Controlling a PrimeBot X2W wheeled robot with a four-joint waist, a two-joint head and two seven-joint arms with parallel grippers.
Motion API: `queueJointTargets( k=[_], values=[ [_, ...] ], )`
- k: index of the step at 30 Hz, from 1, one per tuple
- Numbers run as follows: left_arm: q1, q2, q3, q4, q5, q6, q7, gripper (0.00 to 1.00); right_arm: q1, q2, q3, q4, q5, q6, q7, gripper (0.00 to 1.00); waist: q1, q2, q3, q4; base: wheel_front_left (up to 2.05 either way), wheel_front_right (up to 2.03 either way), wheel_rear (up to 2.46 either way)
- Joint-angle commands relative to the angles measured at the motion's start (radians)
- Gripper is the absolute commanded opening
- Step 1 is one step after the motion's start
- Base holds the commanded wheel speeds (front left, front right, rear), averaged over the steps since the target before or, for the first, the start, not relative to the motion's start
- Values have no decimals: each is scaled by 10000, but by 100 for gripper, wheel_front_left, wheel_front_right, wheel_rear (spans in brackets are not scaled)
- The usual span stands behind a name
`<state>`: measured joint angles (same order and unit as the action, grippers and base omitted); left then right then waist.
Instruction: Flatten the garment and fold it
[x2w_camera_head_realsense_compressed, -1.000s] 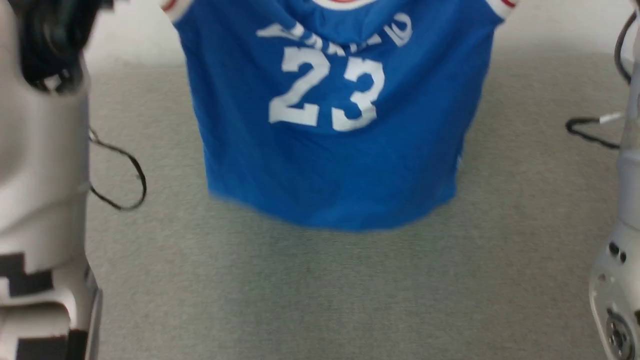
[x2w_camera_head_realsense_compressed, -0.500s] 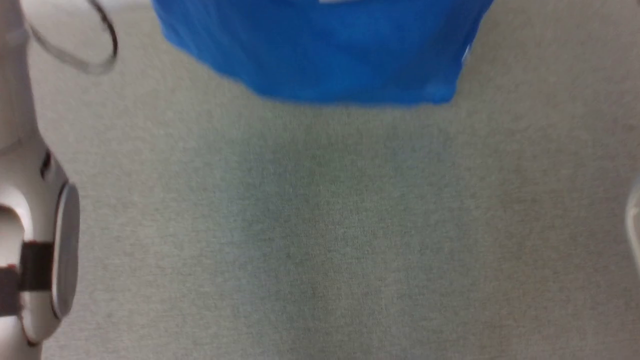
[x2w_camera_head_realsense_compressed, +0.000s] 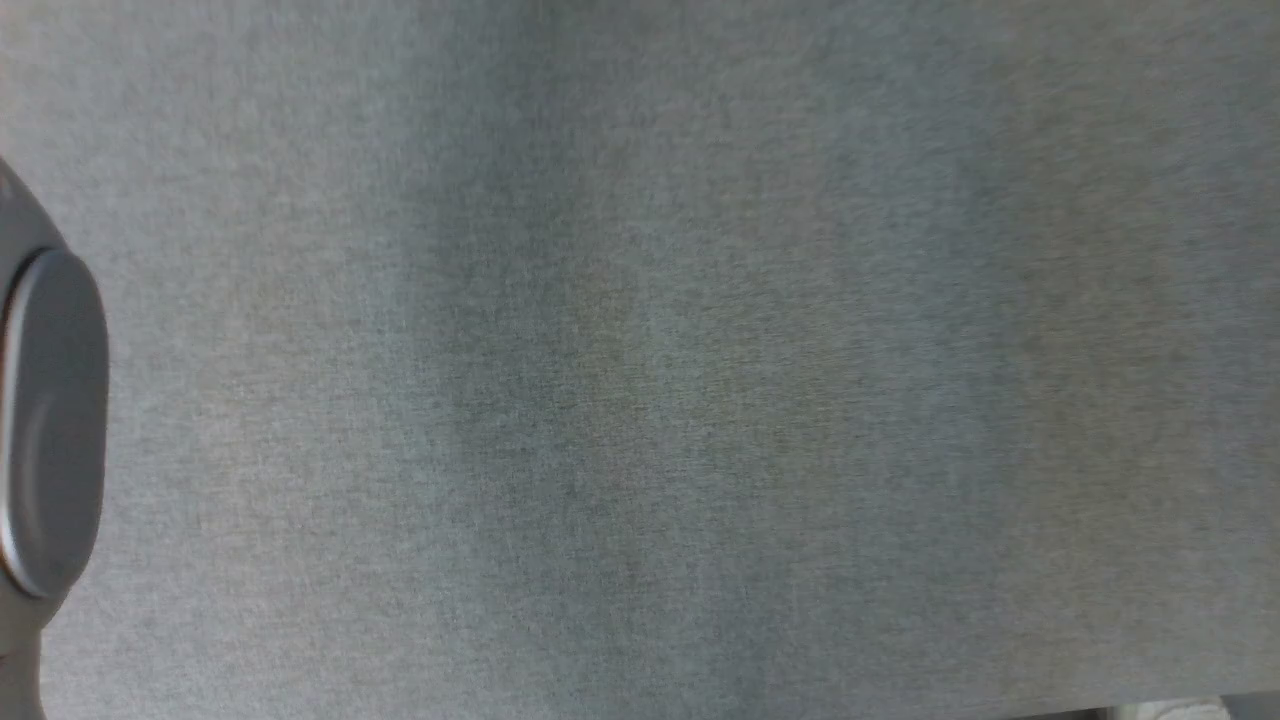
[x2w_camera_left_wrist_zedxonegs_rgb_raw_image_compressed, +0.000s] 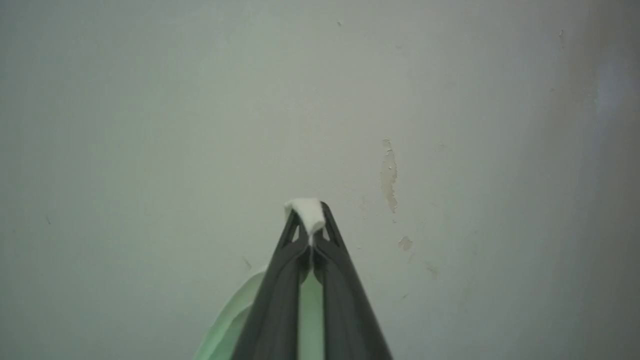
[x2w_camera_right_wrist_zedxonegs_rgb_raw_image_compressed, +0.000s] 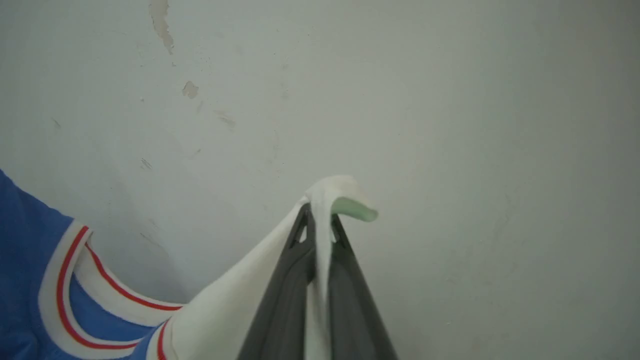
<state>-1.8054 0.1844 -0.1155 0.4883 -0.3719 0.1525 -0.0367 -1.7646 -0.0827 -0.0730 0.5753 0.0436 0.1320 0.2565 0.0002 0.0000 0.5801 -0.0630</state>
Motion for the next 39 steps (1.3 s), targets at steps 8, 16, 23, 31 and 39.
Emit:
queueJointTargets(
  k=[8,16,23,31,39],
  values=[
    [599,196,174,901,-459,-663,-739,0,94,-867,472,684,56,-13,-722,0,-2,0,1294,514,0,0,0],
    [1745,448,-84,1014,-855,-1861,-833,0,1123,-1753,2093,516,1350,-13,-850,0,-2,0,1245,711,0,0,0],
    [3273,755,-309,-269,-1449,-2499,-166,0,2569,-2957,3173,-1147,3397,-13,-442,0,-2,0,718,874,0,0,0],
    [6551,1174,-422,-3520,-2430,-2486,1365,0,5632,-4170,2513,-4054,5164,-13,718,0,-2,0,-163,927,0,0,0],
    [10769,1190,-10,-6727,-3132,-1700,1687,0,9575,-3654,1203,-6334,5759,-13,1436,0,-2,0,-1299,851,0,0,0]
  ],
)
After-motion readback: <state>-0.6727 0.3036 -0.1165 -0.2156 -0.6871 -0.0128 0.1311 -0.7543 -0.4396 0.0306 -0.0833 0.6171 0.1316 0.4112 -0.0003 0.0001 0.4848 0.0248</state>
